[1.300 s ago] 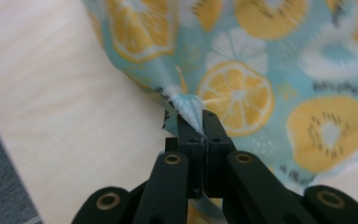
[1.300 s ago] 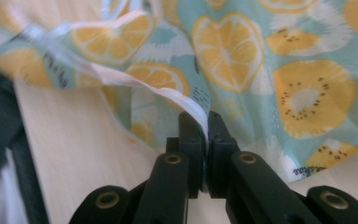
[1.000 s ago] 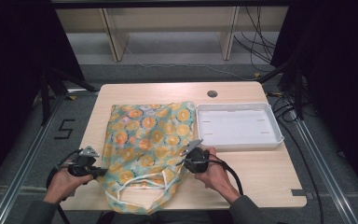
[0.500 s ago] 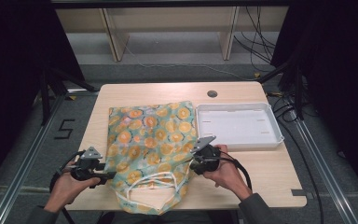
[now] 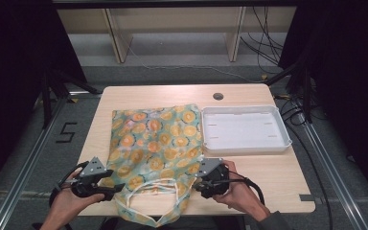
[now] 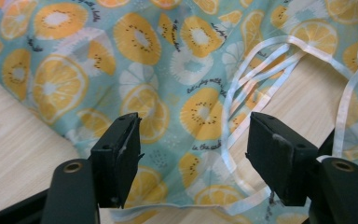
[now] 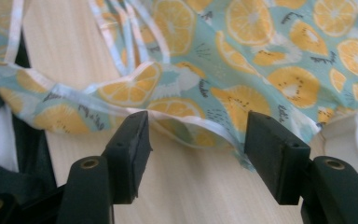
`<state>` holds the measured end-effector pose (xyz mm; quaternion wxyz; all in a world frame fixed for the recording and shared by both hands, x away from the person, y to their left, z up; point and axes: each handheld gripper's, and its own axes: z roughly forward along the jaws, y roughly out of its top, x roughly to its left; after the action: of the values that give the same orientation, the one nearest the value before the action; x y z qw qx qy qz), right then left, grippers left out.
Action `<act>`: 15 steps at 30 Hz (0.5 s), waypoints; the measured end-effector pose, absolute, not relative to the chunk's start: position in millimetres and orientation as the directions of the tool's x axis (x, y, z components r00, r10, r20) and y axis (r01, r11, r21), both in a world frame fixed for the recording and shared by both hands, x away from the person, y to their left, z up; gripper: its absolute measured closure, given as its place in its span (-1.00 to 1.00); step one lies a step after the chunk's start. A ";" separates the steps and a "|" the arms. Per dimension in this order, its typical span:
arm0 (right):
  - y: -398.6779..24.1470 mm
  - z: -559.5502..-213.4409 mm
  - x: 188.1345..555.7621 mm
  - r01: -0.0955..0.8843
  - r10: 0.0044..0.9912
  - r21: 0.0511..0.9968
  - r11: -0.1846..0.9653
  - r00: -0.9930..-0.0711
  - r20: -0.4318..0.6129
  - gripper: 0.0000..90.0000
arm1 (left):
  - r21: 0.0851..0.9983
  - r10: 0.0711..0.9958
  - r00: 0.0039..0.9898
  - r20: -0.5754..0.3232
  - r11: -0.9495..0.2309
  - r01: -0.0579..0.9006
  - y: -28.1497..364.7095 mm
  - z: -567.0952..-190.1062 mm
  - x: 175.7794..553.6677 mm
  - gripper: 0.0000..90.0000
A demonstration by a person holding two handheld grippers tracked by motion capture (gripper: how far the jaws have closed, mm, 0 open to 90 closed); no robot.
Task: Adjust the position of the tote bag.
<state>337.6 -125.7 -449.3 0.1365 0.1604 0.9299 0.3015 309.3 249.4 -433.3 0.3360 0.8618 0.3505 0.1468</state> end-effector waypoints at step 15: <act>-110.5 -466.7 328.3 0.188 0.243 0.664 0.724 -0.970 0.010 -0.12 | 0.684 0.712 0.703 -0.006 -0.510 0.522 251.6 -434.8 311.8 -0.24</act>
<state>328.3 -110.5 -466.7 0.0387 0.1161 0.9276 0.3529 311.8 251.6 -434.8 0.3404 0.8576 0.3595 0.1394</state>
